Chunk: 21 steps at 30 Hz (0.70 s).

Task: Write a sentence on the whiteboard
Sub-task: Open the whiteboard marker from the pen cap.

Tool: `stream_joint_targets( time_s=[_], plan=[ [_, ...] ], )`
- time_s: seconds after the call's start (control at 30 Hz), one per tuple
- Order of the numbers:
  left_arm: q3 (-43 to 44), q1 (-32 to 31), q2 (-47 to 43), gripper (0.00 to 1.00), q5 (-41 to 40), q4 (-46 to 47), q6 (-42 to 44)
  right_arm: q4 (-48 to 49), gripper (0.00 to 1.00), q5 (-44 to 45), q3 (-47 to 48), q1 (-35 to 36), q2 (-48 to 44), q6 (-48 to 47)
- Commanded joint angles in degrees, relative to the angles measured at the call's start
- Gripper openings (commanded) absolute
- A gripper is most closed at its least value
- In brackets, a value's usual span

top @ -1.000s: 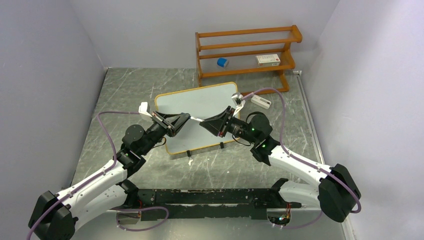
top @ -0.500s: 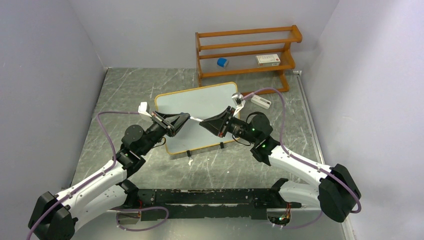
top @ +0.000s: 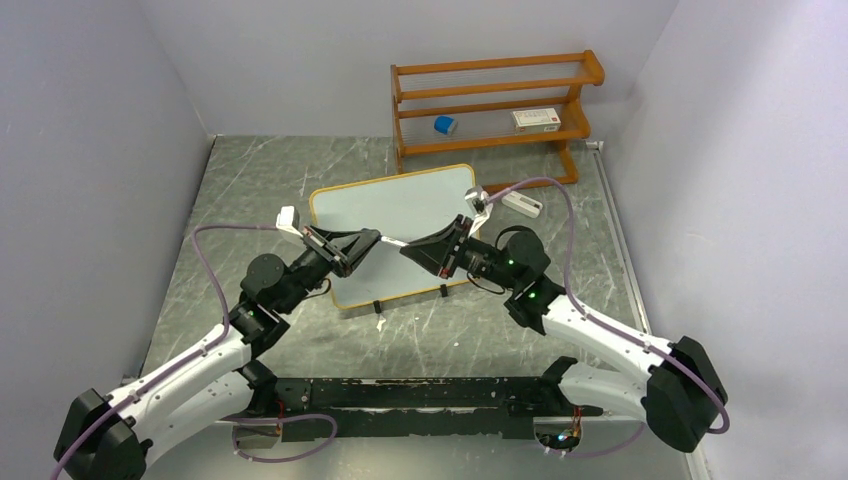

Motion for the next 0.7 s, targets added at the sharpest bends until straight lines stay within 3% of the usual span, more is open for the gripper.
stream_joint_targets(
  time_s=[0.0, 0.37, 0.53, 0.67],
  plan=[
    [-0.69, 0.76, -2.01, 0.05, -7.7, -0.58, 1.32, -1.43, 0.0, 0.19, -1.07, -0.11, -4.55, -2.81],
    [-0.15, 1.11, -8.16, 0.05, -20.66, -6.48, 0.25, -0.89, 0.0, -1.19, -5.61, -0.12, -8.96, -3.96],
    [3.0, 1.12, -7.73, 0.05, -18.0, -10.63, 6.48, -3.11, 0.0, 1.2, -6.56, -0.15, -11.88, -5.44],
    [4.91, 1.11, -7.61, 0.05, -13.73, -15.8, 12.56, -10.27, 0.0, 6.65, -4.99, -0.14, -15.05, -9.68]
  ],
)
